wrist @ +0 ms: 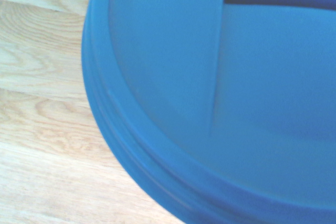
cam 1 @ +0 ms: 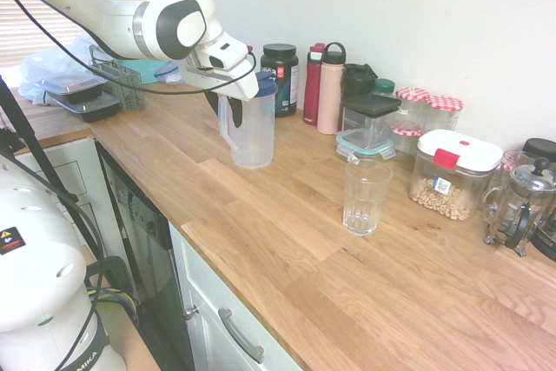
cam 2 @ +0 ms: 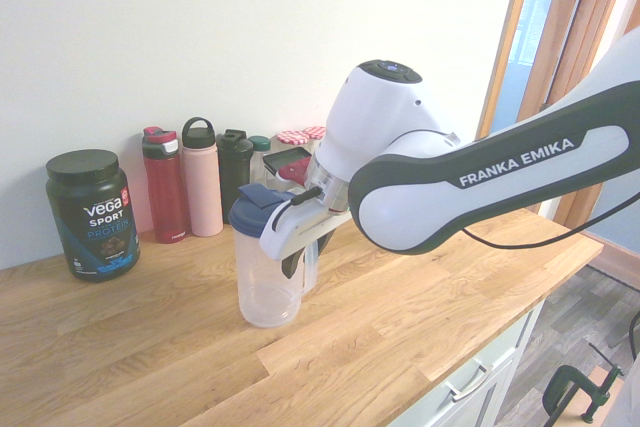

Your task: Pour me some water

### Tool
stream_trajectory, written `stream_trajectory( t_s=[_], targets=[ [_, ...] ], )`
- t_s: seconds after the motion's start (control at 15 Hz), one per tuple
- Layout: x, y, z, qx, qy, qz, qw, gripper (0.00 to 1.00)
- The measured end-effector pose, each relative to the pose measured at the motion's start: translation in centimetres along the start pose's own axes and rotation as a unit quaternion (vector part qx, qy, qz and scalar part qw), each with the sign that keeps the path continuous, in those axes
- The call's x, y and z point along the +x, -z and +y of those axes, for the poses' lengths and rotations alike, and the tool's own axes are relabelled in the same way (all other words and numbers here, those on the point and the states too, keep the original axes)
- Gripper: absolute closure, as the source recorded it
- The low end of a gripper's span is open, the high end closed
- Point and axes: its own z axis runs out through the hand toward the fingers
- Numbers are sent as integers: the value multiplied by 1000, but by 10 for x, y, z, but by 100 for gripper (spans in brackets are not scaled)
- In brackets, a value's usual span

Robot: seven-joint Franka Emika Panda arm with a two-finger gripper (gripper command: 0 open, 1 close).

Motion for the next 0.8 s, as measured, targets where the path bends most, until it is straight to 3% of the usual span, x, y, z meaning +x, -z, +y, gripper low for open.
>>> stream_trajectory(
  t_s=[0.53, 0.8],
  targets=[
    [0, 4, 1, -1, -3, 2, 1000, 100],
    [-17, 43, 22, 1, 26, 3, 1000, 100]
  ],
)
